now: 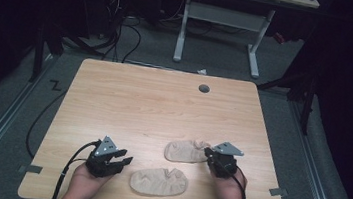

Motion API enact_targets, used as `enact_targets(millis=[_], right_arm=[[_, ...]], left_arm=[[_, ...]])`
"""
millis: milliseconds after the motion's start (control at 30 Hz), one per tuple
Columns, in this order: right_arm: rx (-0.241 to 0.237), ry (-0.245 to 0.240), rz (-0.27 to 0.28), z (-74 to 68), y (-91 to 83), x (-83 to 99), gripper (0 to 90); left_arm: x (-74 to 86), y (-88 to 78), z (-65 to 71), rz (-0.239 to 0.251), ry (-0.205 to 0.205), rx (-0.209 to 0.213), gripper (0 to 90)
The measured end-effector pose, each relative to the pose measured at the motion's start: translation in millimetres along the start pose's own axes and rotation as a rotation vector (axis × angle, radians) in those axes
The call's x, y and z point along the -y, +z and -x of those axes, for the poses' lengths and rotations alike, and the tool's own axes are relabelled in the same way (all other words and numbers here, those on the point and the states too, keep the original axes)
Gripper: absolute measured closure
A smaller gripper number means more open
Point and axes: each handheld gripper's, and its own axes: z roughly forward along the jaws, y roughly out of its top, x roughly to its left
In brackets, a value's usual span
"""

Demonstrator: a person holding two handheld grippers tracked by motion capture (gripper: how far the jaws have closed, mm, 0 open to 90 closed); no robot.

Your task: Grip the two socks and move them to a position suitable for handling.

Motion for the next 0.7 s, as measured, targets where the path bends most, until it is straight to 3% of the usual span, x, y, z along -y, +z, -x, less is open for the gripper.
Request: enact_targets(millis=[100, 200, 333, 600, 700], right_arm=[[0.022, 0.053, -0.027, 19.1, 2.9, 8.1, 87.9], [0.016, 0.057, -0.046, 22.7, 7.8, 11.4, 87.8], [0.004, 0.027, -0.092, 17.5, 19.7, 12.0, 87.8], [-0.025, -0.013, -0.092, 1.2, 23.4, 7.3, 87.7], [-0.048, -0.046, -0.090, -11.2, 26.2, 4.1, 87.4]], left_arm=[[0.0, -0.1, -1.2, 0.004, -0.009, -0.002, 62.2], [0.2, 0.7, -1.2, 0.001, -0.007, -0.003, 62.2], [0.6, 1.3, -2.2, -0.004, -0.001, -0.003, 62.1], [3.0, -3.4, -4.5, 0.001, -0.008, -0.005, 61.8], [4.7, -5.1, -5.7, 0.000, -0.013, -0.010, 61.6]])
